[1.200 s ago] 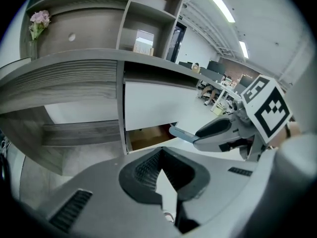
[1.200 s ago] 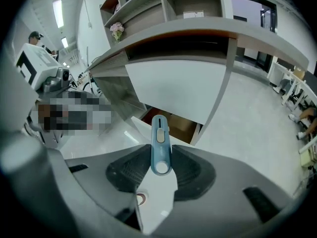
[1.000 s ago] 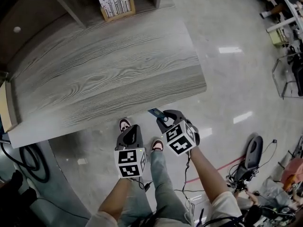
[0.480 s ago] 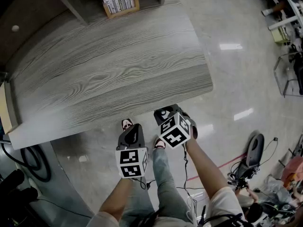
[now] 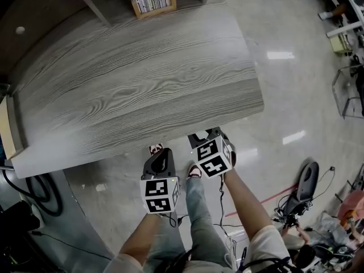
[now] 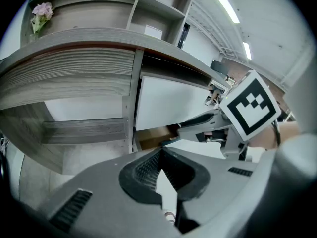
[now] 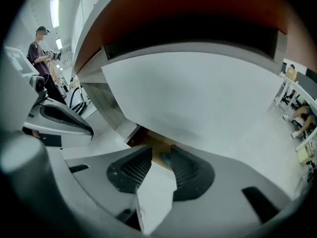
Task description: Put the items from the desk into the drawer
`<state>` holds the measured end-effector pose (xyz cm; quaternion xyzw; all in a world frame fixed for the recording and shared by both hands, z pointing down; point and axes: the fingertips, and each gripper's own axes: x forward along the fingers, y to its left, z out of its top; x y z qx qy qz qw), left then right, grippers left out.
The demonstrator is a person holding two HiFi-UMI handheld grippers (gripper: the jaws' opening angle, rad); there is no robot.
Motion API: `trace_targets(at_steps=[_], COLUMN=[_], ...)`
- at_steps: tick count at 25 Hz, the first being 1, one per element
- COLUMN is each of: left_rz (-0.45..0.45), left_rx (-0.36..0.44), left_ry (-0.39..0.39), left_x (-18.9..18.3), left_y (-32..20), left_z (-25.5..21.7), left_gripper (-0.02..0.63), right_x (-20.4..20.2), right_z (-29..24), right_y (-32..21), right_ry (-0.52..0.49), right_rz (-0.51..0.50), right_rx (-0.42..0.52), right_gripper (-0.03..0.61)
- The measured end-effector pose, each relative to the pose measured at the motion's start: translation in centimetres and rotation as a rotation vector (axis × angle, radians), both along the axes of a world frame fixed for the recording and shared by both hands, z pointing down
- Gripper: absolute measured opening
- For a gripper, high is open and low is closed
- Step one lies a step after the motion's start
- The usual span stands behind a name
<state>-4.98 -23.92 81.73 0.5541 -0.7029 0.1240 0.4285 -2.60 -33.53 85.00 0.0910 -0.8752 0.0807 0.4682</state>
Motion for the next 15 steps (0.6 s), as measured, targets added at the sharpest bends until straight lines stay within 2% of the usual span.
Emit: trace_targets(at_steps=[8,11,15], left_rz=[-0.004,0.0,0.009], left_rx=[-0.006,-0.001,-0.01], left_ry=[-0.002,-0.005,0.006], left_x=[0.1,0.5,1.4], left_y=[0.2,-0.1,-0.1], left_z=[0.3,0.0,-1.1], left_gripper=[-0.003,-0.003,-0.003], right_x=[0.9,1.7,3.5], right_z=[-0.3,-0.8,-1.7], right_y=[-0.4,-1.0,-0.6], right_ry=[-0.023,-0.032,-0.038], right_rz=[0.04,0.08,0.152], right_rx=[0.028,0.036,-0.009], right_gripper=[0.109,0.084,0.06])
